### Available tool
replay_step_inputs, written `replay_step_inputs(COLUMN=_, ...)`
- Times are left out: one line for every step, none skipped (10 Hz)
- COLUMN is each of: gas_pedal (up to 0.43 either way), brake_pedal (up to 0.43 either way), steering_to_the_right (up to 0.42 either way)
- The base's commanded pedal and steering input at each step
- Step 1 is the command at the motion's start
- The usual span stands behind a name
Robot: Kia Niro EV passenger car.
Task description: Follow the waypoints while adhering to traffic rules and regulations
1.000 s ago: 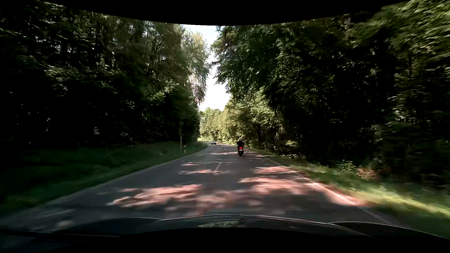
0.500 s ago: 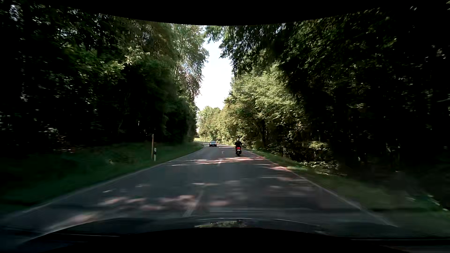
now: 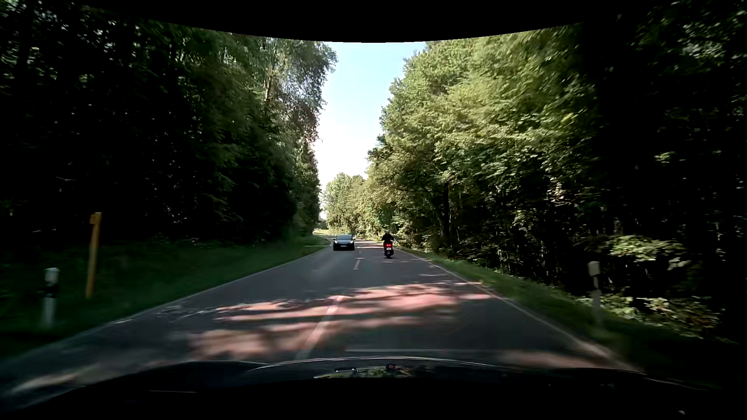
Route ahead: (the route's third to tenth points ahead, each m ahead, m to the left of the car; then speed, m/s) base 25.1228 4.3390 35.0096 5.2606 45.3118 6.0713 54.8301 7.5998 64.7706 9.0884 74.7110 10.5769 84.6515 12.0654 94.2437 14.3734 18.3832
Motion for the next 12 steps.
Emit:
replay_step_inputs(gas_pedal=0.197, brake_pedal=0.006, steering_to_the_right=-0.003)
replay_step_inputs(gas_pedal=0.197, brake_pedal=0.006, steering_to_the_right=-0.006)
replay_step_inputs(gas_pedal=0.197, brake_pedal=0.006, steering_to_the_right=-0.006)
replay_step_inputs(gas_pedal=0.197, brake_pedal=0.006, steering_to_the_right=-0.006)
replay_step_inputs(gas_pedal=0.197, brake_pedal=0.006, steering_to_the_right=-0.009)
replay_step_inputs(gas_pedal=0.197, brake_pedal=0.006, steering_to_the_right=-0.014)
replay_step_inputs(gas_pedal=0.197, brake_pedal=0.006, steering_to_the_right=-0.019)
replay_step_inputs(gas_pedal=0.197, brake_pedal=0.006, steering_to_the_right=-0.021)
replay_step_inputs(gas_pedal=0.197, brake_pedal=0.006, steering_to_the_right=-0.022)
replay_step_inputs(gas_pedal=0.197, brake_pedal=0.006, steering_to_the_right=-0.022)
replay_step_inputs(gas_pedal=0.197, brake_pedal=0.006, steering_to_the_right=-0.026)
replay_step_inputs(gas_pedal=0.197, brake_pedal=0.006, steering_to_the_right=-0.028)
